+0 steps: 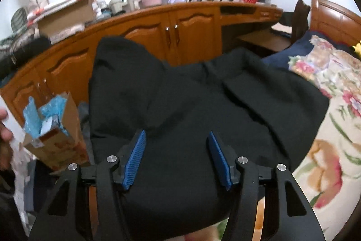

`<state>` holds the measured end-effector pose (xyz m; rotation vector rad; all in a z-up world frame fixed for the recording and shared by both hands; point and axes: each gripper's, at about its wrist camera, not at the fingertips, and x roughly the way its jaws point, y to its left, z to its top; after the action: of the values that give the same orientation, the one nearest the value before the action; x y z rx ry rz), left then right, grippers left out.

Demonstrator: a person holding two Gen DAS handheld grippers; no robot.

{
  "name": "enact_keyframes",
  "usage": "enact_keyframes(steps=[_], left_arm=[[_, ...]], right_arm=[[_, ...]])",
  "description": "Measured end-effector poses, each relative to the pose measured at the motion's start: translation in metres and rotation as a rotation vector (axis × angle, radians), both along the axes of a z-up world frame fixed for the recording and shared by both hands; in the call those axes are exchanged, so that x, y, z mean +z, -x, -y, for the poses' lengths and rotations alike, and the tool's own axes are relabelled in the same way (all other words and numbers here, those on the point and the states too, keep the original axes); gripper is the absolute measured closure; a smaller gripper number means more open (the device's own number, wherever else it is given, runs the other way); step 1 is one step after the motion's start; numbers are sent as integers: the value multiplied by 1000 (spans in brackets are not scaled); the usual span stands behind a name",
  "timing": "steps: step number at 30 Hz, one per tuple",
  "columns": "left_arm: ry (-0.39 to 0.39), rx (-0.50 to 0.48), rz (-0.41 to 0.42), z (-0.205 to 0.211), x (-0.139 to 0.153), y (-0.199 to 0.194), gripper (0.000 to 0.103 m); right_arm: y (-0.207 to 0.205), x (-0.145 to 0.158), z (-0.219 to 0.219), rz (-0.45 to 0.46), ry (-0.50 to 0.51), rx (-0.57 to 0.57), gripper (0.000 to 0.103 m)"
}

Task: Fold large clothes
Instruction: 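Open both tools and drop the folded coat beside the bed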

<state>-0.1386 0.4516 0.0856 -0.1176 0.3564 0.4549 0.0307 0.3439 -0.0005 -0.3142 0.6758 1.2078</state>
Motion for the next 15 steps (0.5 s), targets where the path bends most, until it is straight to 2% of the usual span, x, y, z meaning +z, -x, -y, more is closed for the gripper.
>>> enact_keyframes(steps=[3,6,8,15], left_arm=[[8,-6,-6,5,-2,0,49],[7,-13,-17,16,-3,1,48],[2,-22,-22,27,-2,1,47],[1,-86,-24,74,-2,-4,46]], right_arm=[[3,-11,-3,-12,15,4,45],[4,0,10,5,-5,-33,45],[2,9,23,6,-19,-66,45],[-4,34,94,68,-23,-169,34]])
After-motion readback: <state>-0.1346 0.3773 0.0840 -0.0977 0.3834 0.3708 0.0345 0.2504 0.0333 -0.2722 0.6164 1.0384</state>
